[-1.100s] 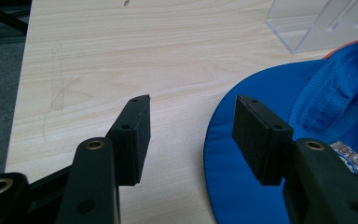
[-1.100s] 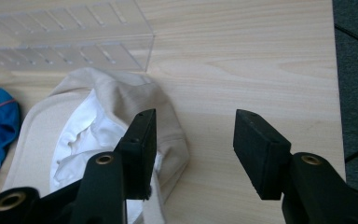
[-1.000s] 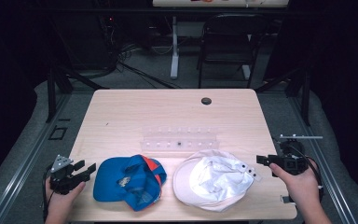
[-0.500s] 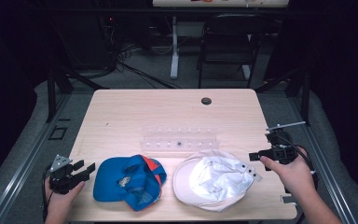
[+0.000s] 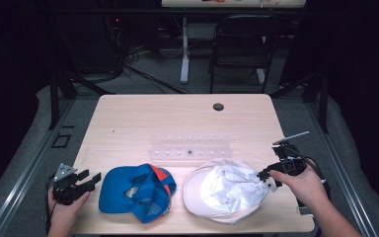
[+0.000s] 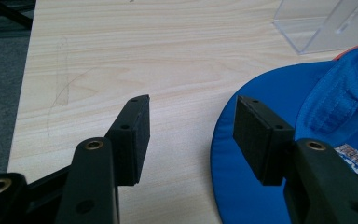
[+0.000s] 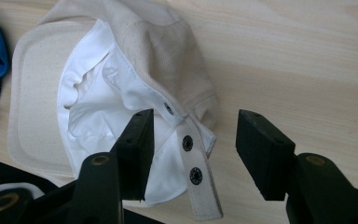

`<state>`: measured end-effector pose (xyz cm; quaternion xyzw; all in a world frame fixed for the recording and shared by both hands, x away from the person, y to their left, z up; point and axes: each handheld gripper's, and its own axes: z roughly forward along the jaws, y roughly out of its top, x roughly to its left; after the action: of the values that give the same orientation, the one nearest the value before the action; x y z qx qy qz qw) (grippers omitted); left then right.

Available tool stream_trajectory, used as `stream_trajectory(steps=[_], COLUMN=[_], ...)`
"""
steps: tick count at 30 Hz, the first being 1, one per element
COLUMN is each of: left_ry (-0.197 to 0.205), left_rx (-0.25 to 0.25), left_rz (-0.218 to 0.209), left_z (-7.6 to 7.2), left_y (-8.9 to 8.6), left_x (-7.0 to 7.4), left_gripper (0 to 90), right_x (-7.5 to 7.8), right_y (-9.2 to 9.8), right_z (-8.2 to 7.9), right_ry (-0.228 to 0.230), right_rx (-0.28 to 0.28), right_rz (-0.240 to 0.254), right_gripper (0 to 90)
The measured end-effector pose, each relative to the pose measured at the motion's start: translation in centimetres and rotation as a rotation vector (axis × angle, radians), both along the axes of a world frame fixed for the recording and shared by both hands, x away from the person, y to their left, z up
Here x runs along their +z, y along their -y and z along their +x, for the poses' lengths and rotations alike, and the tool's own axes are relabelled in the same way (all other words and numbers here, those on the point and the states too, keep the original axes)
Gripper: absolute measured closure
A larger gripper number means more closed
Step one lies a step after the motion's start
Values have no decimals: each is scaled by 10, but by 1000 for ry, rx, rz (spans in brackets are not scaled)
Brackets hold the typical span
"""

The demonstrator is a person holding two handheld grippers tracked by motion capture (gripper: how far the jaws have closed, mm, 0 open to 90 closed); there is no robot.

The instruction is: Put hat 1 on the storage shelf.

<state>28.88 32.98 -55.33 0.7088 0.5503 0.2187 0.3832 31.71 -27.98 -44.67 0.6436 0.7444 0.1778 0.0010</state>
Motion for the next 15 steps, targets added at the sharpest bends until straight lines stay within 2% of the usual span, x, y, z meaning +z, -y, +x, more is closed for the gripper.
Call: stream_trajectory(steps=[3, 10, 15], left_ry=[1, 0, 1], left_rx=[1, 1, 4], left_rz=[2, 2, 4], left_z=[0, 0, 1], left_y=[0, 0, 0], left_x=[0, 0, 0], left_gripper=[468, 468, 468], right_x=[-6, -19, -26], right_y=[-1, -3, -6], right_z=[1, 5, 8], right_ry=[-29, -59, -78], right_rx=[18, 18, 22], right_rz=[7, 20, 22], right_gripper=[469, 467, 511])
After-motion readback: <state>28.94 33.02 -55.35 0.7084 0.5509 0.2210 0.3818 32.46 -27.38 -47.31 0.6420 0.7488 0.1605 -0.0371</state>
